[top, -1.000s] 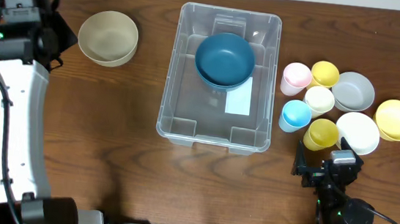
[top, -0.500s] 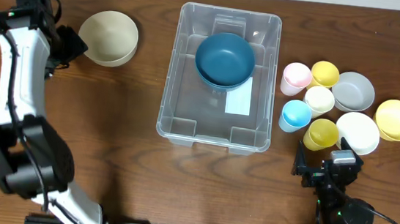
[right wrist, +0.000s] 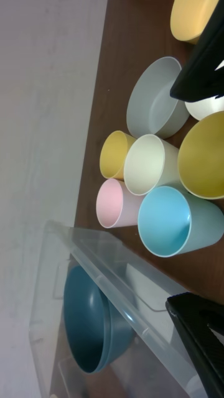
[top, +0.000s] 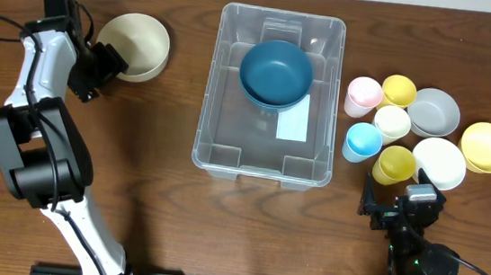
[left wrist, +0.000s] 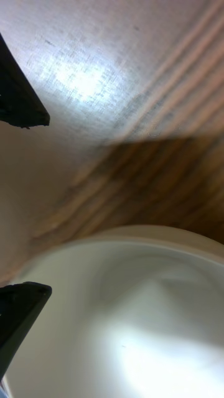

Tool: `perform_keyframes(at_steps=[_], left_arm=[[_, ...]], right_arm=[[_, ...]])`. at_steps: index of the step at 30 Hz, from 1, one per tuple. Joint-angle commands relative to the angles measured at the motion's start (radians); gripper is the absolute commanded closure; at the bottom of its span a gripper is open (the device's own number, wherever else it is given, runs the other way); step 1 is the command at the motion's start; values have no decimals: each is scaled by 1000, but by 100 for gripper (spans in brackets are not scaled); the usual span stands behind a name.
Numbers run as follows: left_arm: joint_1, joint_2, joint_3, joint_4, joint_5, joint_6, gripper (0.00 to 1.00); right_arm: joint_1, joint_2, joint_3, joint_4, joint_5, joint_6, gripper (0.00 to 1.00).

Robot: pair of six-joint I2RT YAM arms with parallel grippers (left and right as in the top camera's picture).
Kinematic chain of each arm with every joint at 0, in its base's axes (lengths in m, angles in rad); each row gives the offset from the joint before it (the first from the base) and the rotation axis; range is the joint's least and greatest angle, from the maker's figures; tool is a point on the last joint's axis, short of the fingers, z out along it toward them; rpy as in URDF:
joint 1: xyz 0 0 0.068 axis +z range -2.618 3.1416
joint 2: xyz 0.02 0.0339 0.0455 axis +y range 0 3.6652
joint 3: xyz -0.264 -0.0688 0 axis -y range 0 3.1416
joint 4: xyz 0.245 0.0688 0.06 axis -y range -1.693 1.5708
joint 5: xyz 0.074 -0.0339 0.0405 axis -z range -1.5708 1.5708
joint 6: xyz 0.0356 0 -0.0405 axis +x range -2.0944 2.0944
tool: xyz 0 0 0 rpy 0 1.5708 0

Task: Pack container
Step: 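Move the left gripper back to the cream bowl's rim, then close the left gripper on the cream bowl's rim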

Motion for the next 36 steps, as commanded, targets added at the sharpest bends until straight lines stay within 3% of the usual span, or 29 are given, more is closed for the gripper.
perform_keyframes(at_steps=[1,9,19,36], left_arm=[[4,5,-5,27,17,-5,20],[-1,5,-5,47,17,-6,21],[-8,5,-5,58,17,-175,32],[-35,12,-23,95,16,-241,39]], right_arm=[[8,-3,-1,-4,0,-6,1],[8,-3,-1,-4,0,-6,1],[8,-3,-1,-4,0,-6,1],[8,-3,-1,-4,0,-6,1]])
